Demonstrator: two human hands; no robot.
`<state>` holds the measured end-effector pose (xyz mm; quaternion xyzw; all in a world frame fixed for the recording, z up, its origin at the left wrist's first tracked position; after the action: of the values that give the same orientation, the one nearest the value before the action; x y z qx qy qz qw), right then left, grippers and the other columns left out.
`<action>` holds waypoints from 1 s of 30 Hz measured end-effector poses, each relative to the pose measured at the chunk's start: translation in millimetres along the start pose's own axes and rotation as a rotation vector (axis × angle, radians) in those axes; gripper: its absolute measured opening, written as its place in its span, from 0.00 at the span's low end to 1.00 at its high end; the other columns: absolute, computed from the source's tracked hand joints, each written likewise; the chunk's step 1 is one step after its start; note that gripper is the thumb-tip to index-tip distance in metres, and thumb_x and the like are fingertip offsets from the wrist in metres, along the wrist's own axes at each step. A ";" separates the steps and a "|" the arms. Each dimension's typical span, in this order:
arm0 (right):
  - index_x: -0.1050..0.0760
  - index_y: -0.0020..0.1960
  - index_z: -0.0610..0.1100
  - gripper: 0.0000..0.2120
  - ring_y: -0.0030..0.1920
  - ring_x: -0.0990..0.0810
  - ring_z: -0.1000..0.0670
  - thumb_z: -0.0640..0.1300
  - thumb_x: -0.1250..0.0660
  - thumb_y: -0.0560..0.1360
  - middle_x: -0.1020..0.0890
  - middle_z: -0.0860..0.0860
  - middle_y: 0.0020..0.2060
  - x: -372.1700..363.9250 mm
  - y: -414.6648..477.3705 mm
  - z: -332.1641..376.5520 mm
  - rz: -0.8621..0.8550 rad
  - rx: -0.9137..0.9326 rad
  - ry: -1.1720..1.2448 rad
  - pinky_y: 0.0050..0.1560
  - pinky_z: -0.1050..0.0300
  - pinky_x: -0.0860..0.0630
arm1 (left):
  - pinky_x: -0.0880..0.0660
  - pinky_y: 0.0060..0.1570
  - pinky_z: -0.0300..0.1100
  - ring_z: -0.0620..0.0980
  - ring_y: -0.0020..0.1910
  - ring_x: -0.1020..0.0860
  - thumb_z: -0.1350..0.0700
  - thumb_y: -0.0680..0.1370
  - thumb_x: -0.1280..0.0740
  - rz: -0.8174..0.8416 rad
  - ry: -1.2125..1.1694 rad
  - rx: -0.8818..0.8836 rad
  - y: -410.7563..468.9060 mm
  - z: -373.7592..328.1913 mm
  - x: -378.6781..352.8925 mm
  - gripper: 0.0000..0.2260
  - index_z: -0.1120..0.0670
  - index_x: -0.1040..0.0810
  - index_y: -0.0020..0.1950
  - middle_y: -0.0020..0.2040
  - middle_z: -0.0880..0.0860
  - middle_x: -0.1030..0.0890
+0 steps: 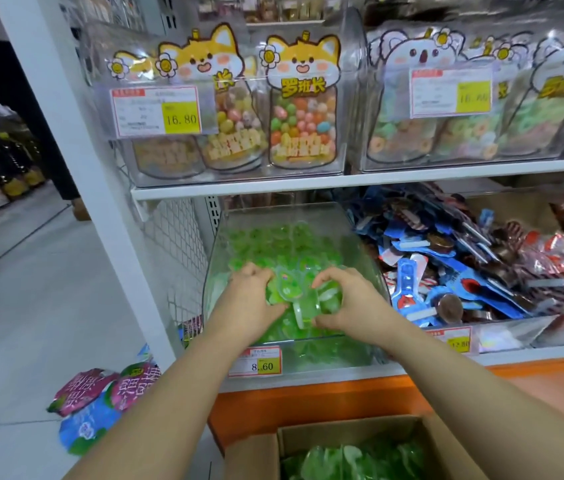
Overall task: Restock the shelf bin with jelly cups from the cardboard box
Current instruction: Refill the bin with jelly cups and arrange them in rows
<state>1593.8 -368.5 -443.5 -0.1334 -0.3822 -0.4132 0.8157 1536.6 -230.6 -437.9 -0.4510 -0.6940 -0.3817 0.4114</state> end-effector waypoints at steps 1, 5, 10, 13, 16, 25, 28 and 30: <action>0.31 0.51 0.56 0.22 0.55 0.31 0.53 0.42 0.23 0.65 0.32 0.49 0.60 -1.8 0.9 -0.4 0.010 0.007 0.003 0.46 0.69 0.38 | 0.30 0.60 0.46 0.52 0.62 0.31 0.47 0.73 0.30 0.001 0.016 0.000 -0.3 0.6 -0.3 0.25 0.55 0.29 0.67 0.61 0.52 0.29; 0.32 0.52 0.56 0.22 0.59 0.32 0.54 0.42 0.24 0.66 0.35 0.52 0.60 -5.8 2.8 -1.4 0.058 0.018 0.033 0.52 0.68 0.37 | 0.28 0.58 0.47 0.51 0.64 0.32 0.45 0.74 0.32 -0.004 0.099 0.000 -1.6 -0.7 2.2 0.25 0.53 0.31 0.68 0.63 0.51 0.31; 0.33 0.53 0.57 0.24 0.59 0.31 0.54 0.45 0.23 0.65 0.35 0.54 0.58 -10.4 3.7 -5.2 0.105 0.016 -0.004 0.55 0.67 0.37 | 0.32 0.63 0.49 0.51 0.65 0.33 0.40 0.74 0.35 0.007 0.270 -0.016 -4.3 0.2 0.1 0.26 0.50 0.32 0.69 0.65 0.50 0.31; 0.32 0.54 0.57 0.25 0.60 0.30 0.53 0.47 0.22 0.64 0.34 0.54 0.59 -7.7 3.0 -8.1 0.092 0.009 0.003 0.55 0.65 0.36 | 0.39 0.68 0.53 0.51 0.66 0.34 0.37 0.74 0.36 0.003 0.321 -0.017 -4.4 2.3 0.3 0.27 0.48 0.31 0.69 0.65 0.49 0.31; 0.32 0.55 0.56 0.25 0.61 0.31 0.54 0.49 0.22 0.64 0.34 0.54 0.60 -4.1 2.1 -6.5 0.069 0.016 0.032 0.56 0.66 0.37 | 0.43 0.70 0.54 0.51 0.67 0.36 0.36 0.74 0.37 0.002 0.372 -0.028 -5.2 0.9 2.3 0.27 0.47 0.31 0.69 0.66 0.49 0.32; 0.29 0.53 0.54 0.17 0.29 0.26 0.65 0.36 0.31 0.72 0.26 0.53 0.58 30.3 -4.0 19.3 -0.191 0.126 0.178 0.35 0.74 0.32 | 0.44 0.71 0.52 0.51 0.69 0.36 0.36 0.74 0.37 0.113 0.374 -0.003 -6.7 3.2 6.6 0.28 0.47 0.30 0.70 0.69 0.49 0.34; 0.28 0.52 0.59 0.23 0.29 0.24 0.60 0.32 0.33 0.72 0.20 0.52 0.44 37.7 -7.6 19.7 -0.163 0.110 0.291 0.33 0.68 0.29 | 0.41 0.70 0.50 0.51 0.68 0.34 0.38 0.75 0.36 0.038 0.346 -0.040 -7.0 -7.8 24.9 0.26 0.46 0.30 0.70 0.68 0.48 0.32; 0.28 0.54 0.59 0.23 0.33 0.18 0.52 0.31 0.33 0.73 0.18 0.50 0.42 37.9 -10.7 19.3 -0.095 0.083 0.423 0.37 0.60 0.24 | 0.40 0.71 0.50 0.49 0.66 0.32 0.41 0.75 0.35 -0.049 0.238 -0.124 -8.9 -26.4 38.3 0.24 0.45 0.32 0.70 0.67 0.46 0.31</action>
<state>1589.6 -386.5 -403.7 0.0084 -0.2253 -0.4540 0.8620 1524.4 -245.1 -394.5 -0.4102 -0.6262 -0.4844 0.4528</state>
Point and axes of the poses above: each hand's wrist, its own y-axis towards the middle knuckle, its own x-axis out of the back of the hand, z = x × y, the point moved 9 cm from there along y, towards the middle knuckle
